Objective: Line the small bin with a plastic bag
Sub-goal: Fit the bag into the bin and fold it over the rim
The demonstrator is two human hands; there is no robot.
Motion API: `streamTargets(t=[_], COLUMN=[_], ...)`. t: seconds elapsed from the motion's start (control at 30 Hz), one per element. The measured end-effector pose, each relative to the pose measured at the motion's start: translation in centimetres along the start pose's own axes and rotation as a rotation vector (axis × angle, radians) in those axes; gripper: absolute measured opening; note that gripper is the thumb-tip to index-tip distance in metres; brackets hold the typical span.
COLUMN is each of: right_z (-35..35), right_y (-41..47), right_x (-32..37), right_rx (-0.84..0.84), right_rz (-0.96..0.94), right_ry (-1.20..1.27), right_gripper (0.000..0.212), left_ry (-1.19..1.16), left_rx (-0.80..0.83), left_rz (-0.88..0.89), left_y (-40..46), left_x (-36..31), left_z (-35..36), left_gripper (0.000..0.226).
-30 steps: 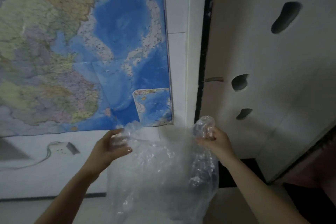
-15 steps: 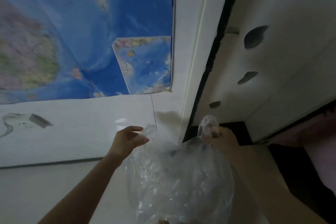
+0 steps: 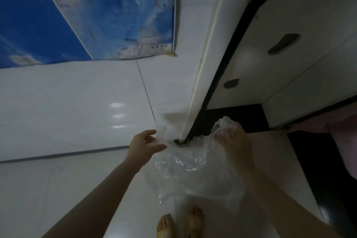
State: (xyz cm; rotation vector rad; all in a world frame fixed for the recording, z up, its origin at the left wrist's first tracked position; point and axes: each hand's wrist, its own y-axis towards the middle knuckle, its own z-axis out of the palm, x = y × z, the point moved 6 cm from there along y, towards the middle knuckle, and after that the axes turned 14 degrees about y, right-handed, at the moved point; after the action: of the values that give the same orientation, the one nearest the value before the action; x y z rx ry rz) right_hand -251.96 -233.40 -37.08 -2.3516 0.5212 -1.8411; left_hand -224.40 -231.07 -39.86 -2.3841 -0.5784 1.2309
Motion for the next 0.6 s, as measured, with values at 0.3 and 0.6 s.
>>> streamTargets(t=[0.3,0.6], right_z=[4.1,5.6], right_y=[4.2,8.5], right_x=[-7.3,-14.4], right_rx=[0.069,0.069], right_rz=[-0.037,-0.069], right_ry=[0.041,0.014], right_gripper=[0.042,0.047], left_ry=[-0.066,-0.328], left_rx=[-0.146,-0.144], left_rz=[0.007,-0.019], left_y=[3.2,6.7], left_x=[4.3,8.5], left_z=[5.6,10.8], left_gripper=[0.036,0.036])
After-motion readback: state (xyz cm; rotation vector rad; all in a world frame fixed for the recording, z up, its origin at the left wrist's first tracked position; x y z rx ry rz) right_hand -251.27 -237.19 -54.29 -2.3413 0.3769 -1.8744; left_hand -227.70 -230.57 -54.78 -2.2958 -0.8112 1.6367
